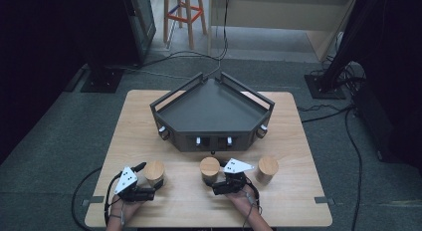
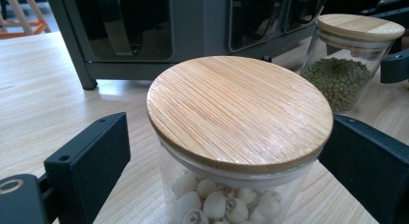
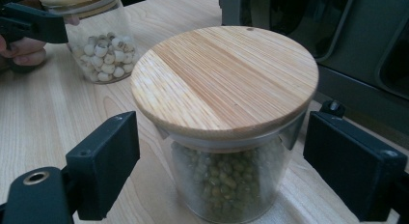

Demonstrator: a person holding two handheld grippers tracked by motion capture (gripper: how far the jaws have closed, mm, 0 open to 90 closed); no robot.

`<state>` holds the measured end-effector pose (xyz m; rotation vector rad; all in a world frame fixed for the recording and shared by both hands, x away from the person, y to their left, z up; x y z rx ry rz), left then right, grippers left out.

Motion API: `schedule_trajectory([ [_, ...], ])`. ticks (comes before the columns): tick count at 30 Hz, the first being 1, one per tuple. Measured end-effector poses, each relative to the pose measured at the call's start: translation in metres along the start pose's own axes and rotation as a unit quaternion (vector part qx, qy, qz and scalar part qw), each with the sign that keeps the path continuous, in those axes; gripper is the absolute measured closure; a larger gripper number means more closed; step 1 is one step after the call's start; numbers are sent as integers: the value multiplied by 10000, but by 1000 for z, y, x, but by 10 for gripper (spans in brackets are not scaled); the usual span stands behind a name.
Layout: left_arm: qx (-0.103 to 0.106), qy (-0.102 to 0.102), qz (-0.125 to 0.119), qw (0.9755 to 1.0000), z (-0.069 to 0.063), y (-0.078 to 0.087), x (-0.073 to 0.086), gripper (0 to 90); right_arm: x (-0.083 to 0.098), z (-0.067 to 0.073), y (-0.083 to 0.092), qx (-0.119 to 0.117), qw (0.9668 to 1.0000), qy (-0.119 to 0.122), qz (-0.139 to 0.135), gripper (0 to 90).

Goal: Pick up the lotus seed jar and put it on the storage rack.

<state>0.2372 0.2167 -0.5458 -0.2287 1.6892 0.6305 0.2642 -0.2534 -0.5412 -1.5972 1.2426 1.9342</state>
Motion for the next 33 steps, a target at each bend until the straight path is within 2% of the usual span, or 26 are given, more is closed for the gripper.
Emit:
schedule_trajectory([
  [6,8,91,-68,9999,1,1,1,42,0,0,0,31,10000,16,7,124],
  [21,-143,80,66,9998,-1,0,-1,52,0,1,-1,21,10000,20,48,124],
  [32,-99,142,92,9998,1,-2,-2,66,0,1,0,37,10000,53,32,127],
  [33,-59,123,88,9999,1,-1,-2,93,0,1,0,40,10000,53,36,127],
])
Point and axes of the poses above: each handheld gripper's, and its own axes: y roughly backward along the jaws, x roughly out of its underside, z roughly to its left, the point moved 7 cm from there along -y, roughly forward along the jaws, and after that the axes turned 15 degrees about x, right-handed, at the moved point
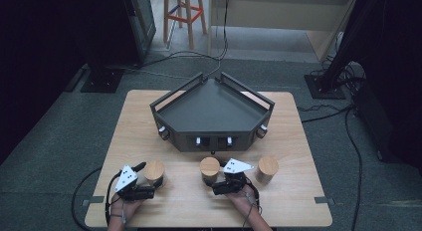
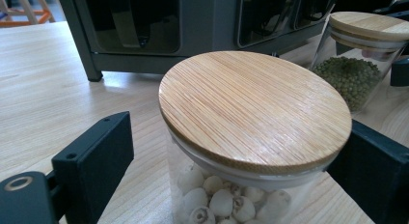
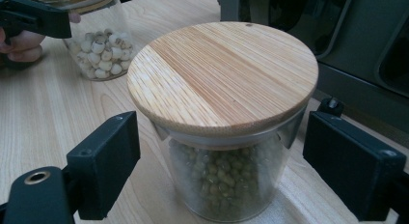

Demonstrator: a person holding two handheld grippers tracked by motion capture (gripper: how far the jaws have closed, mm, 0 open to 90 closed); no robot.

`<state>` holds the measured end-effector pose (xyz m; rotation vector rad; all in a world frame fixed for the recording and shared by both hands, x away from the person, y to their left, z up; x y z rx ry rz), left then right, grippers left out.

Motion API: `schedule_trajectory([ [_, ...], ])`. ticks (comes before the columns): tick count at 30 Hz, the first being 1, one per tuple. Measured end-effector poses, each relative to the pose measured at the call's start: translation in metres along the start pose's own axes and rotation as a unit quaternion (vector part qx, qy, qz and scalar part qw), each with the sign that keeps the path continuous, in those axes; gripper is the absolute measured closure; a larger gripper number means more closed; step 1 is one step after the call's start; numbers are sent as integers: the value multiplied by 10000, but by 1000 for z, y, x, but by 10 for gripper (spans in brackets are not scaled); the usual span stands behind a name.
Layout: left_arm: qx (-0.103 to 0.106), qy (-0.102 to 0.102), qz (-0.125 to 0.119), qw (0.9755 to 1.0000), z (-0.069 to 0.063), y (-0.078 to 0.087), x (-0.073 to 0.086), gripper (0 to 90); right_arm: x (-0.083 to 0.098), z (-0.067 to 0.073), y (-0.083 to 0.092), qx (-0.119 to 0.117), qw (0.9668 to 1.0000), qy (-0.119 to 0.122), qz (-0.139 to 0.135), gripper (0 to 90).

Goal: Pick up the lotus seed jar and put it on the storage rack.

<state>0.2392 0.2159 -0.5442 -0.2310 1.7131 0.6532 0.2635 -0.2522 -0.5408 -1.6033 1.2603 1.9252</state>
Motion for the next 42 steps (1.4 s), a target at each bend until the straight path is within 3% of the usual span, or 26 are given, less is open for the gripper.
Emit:
schedule_trajectory([
  [8,45,-33,-21,10000,0,-1,0,150,0,0,0,1,10000,-1,32,127],
  [11,109,-53,-44,9999,-1,-2,0,223,0,1,0,8,10000,9,26,127],
  [32,12,-204,26,9998,-5,-2,-3,251,0,1,0,-1,10000,9,18,127],
  [42,15,-184,-6,9998,-8,-2,-8,252,0,1,0,2,10000,13,36,133],
])
Point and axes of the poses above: each handheld gripper's, and its own axes: y roughly backward along the jaws, x roughly out of its underside, z roughly to its left, the point moved 7 cm from there along -y, roughly forward along the jaws, and after that the axes turned 15 degrees about x, right-handed, at the moved point
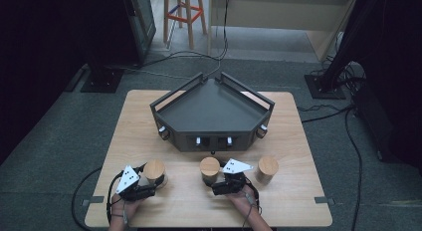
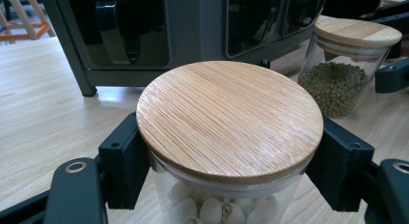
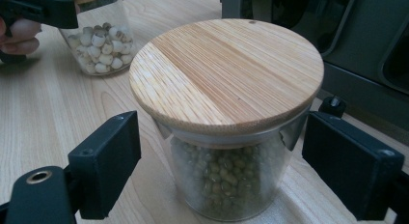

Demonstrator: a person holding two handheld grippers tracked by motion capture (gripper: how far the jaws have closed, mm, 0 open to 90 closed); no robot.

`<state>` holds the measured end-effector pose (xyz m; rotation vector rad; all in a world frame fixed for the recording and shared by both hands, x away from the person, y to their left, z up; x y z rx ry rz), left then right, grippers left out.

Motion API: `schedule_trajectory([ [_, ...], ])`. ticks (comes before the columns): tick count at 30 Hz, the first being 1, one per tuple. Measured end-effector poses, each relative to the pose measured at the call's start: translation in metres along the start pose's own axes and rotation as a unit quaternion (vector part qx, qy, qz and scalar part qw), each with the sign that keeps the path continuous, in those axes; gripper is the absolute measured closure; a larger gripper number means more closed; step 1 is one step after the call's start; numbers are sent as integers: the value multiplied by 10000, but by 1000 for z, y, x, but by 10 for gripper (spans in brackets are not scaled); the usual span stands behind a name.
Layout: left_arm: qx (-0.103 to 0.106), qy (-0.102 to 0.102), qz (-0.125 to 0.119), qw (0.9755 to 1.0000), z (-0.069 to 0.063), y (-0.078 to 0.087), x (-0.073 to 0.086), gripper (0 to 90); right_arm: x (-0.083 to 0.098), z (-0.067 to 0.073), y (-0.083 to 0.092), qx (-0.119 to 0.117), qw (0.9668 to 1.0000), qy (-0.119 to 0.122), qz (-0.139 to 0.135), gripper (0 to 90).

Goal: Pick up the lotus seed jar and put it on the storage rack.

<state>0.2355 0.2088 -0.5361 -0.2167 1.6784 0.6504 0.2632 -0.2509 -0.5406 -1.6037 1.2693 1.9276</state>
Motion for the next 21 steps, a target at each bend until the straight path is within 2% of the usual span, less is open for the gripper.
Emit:
schedule_trajectory([
  [9,36,-61,-20,10000,-2,1,-7,252,0,0,-1,3,10000,20,15,133],
  [21,42,10,-104,9999,-5,5,-19,252,0,1,-1,14,10000,37,46,133],
])
Point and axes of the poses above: each handheld gripper's, and its own axes: y roughly backward along the jaws, x roughly out of its underside, z roughly to its left, the point moved 7 cm from there along -y, roughly forward along the jaws, and after that the axes turned 15 degrees about x, right-handed, at the moved point
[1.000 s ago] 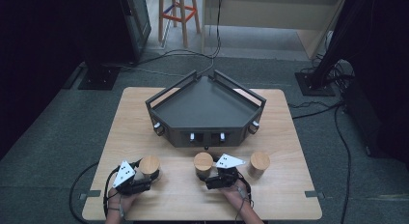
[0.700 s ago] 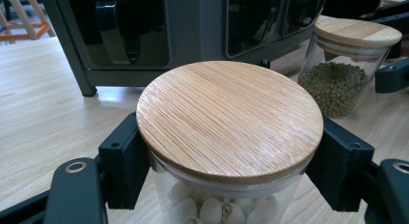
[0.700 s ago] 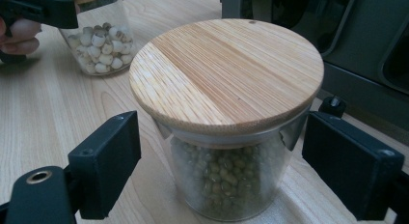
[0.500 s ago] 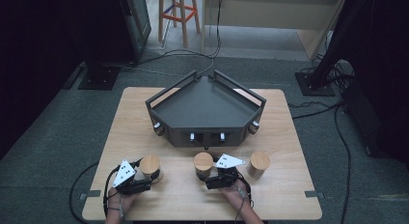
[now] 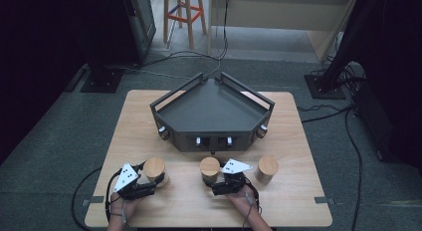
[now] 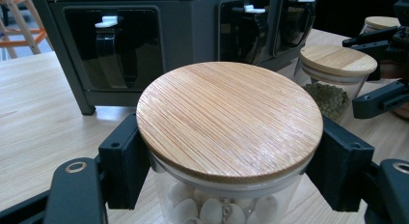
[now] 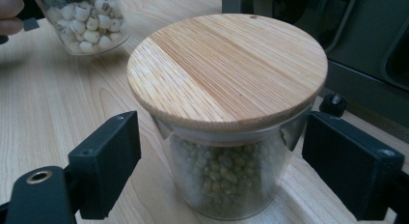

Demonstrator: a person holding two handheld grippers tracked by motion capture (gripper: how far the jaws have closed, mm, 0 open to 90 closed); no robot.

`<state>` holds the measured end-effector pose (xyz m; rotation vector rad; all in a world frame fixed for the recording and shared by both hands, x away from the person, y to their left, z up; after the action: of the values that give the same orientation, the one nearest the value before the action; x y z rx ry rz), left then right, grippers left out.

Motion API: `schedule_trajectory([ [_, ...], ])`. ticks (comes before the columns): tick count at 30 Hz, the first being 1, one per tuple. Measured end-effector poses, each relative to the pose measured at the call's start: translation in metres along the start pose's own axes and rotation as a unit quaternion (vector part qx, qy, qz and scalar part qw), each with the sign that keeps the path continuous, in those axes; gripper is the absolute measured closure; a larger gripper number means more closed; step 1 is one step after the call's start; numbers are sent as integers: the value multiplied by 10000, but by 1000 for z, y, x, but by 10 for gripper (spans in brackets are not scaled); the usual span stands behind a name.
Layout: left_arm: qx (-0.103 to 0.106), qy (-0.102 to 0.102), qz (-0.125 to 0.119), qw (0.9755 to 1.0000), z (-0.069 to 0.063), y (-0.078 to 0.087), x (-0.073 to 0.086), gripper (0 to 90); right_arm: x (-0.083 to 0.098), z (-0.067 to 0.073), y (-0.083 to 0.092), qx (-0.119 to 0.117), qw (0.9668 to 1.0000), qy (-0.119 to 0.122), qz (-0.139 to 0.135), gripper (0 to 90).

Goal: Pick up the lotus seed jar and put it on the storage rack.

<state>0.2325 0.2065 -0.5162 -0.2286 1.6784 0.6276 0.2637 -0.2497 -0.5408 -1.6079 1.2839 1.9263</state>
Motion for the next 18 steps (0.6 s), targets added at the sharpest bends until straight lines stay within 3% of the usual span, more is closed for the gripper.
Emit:
schedule_trajectory([
  [18,52,22,83,9999,6,-5,-18,252,0,0,0,19,10000,-28,29,134],
])
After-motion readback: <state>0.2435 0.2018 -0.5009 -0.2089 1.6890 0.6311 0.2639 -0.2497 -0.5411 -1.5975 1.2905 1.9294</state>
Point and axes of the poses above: each handheld gripper's, and its own axes: y roughly backward along the jaws, x roughly out of its underside, z roughly to its left, the point moved 7 cm from there along -y, roughly forward along the jaws, and after that the axes turned 15 degrees about x, right-handed, at the moved point
